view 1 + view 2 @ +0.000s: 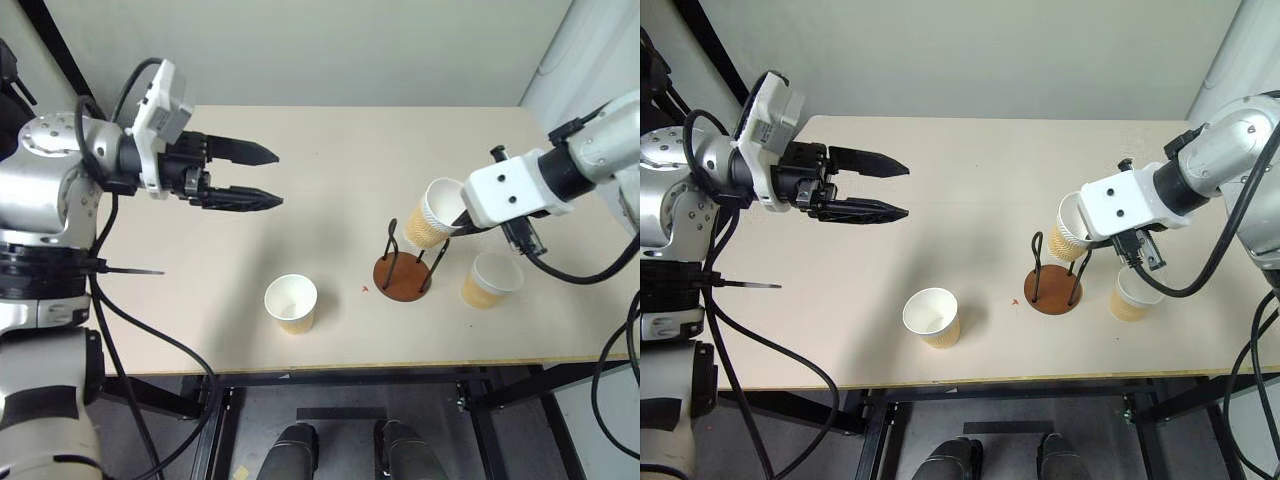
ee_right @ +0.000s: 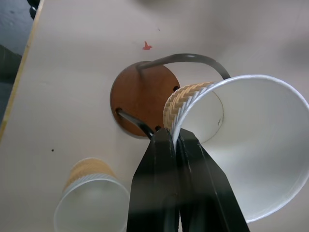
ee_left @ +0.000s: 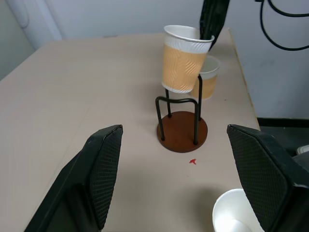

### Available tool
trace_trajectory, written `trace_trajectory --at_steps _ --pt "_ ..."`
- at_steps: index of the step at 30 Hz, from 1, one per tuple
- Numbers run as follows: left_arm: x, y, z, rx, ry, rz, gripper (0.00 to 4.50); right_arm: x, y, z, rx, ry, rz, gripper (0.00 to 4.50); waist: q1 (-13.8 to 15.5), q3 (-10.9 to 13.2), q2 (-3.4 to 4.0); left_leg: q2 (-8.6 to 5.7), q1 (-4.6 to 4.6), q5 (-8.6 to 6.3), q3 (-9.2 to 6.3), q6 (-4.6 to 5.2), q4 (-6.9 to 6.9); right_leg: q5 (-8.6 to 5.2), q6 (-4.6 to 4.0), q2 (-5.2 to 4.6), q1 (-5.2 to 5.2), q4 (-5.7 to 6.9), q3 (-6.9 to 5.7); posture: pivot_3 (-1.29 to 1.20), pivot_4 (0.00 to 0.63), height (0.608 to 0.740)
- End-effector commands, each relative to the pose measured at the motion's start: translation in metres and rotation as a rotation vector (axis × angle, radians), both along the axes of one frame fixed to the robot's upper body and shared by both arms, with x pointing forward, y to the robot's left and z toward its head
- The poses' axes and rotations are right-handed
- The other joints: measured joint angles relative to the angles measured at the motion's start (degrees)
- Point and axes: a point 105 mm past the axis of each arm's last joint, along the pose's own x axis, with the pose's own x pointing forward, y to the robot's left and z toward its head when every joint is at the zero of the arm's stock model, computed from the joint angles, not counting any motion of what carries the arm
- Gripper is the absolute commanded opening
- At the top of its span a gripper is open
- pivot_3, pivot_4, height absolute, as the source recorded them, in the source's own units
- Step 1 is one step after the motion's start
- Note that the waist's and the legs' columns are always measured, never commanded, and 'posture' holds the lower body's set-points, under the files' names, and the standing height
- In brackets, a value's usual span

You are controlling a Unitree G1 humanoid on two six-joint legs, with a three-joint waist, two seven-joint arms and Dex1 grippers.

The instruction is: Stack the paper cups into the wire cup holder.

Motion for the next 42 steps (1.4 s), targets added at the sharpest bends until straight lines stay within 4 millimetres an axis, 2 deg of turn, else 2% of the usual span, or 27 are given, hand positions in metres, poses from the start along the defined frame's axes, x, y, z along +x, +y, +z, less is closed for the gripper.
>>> trace_trajectory --at_steps 1,2,5,7,12,15,18,21,24,29,38,42 --pt "-0.008 0.003 0.015 -0.005 -0.068 0.006 3.72 0.003 0.002 0.002 -0.026 -0.041 0.016 0.03 0.0 0.0 0.0 0.0 0.0 0.0 0.0 0.0 0.01 0.01 0.02 0.0 0.0 0.0 0.0 0.0 0.15 0.74" --pt "-0.008 0.003 0.015 -0.005 -0.068 0.008 3.72 0.006 0.003 0.003 -0.02 -0.058 0.013 0.03 -0.01 0.0 0.0 0.0 0.0 0.01 0.0 0.01 0.01 0.02 0.02 0.0 0.0 0.0 0.0 0.0 0.15 0.74" --pt "-0.008 0.004 0.015 -0.006 -0.069 0.012 3.72 0.009 0.007 0.007 0.011 -0.078 0.01 0.59 -0.01 0.0 0.0 0.0 0.01 0.01 0.0 0.02 0.01 0.02 0.03 0.0 0.0 0.01 0.0 0.0 0.15 0.74" --pt "-0.008 0.004 0.014 -0.006 -0.069 0.012 3.72 0.009 0.01 0.015 0.064 -0.077 -0.005 1.23 -0.01 0.0 0.0 0.0 0.01 0.02 0.0 0.02 0.01 0.03 0.04 0.0 0.0 0.02 0.0 0.0 0.15 0.74" --pt "-0.008 0.002 0.014 -0.013 -0.064 0.004 3.72 0.002 0.009 0.036 0.232 -0.025 -0.083 1.23 0.18 0.0 0.0 -0.02 -0.02 0.02 0.01 0.02 0.01 0.02 0.03 0.0 0.0 -0.02 0.0 0.0 0.15 0.74" --pt "-0.01 -0.001 0.013 -0.02 -0.057 -0.024 3.72 -0.011 -0.004 0.038 0.275 0.044 -0.154 1.23 0.59 0.0 0.0 -0.04 -0.07 0.02 0.01 0.02 0.0 0.02 0.03 -0.01 0.0 -0.06 0.0 0.0 0.15 0.74" --pt "-0.021 -0.012 0.025 -0.073 -0.052 -0.11 3.72 -0.033 -0.031 0.021 0.23 0.139 -0.258 1.23 1.36 -0.01 -0.11 -0.07 -0.09 0.01 0.01 0.01 -0.03 -0.05 0.02 -0.03 0.02 -0.11 -0.01 0.0 0.15 0.74" --pt "-0.022 -0.02 0.035 -0.097 -0.065 -0.156 3.72 -0.051 -0.055 0.001 0.169 0.218 -0.369 1.23 1.5 0.0 -0.16 -0.12 -0.12 -0.11 0.05 -0.1 0.04 -0.2 0.08 -0.07 0.08 -0.11 -0.02 0.0 0.15 0.74" --pt "-0.018 -0.024 0.036 -0.089 -0.068 -0.176 3.72 -0.061 -0.061 -0.009 0.148 0.241 -0.406 1.84 1.12 0.01 -0.15 -0.15 0.01 -0.17 0.22 -0.09 0.05 -0.28 0.28 -0.1 0.13 -0.06 0.12 0.0 0.15 0.74" --pt "-0.012 -0.031 0.034 -0.073 -0.069 -0.21 3.72 -0.058 -0.062 -0.023 0.141 0.185 -0.423 3.53 0.45 0.01 -0.15 -0.08 0.2 -0.16 0.24 -0.02 0.08 -0.25 0.57 -0.05 0.27 -0.02 0.21 0.0 0.15 0.74" --pt "-0.019 -0.041 0.031 -0.018 -0.076 -0.287 3.72 -0.044 -0.072 -0.055 0.088 0.151 -0.446 3.53 0.68 0.01 -0.16 -0.15 0.06 -0.17 0.18 0.16 0.25 -0.11 0.89 -0.12 0.29 -0.13 0.2 0.0 0.15 0.74" --pt "-0.024 -0.041 0.034 -0.004 -0.088 -0.295 3.72 -0.035 -0.086 -0.07 0.027 0.151 -0.46 3.53 0.76 0.02 -0.16 -0.18 0.02 -0.16 0.18 0.22 0.27 0.08 1.27 -0.13 0.3 -0.18 0.19 0.0 0.15 0.74"
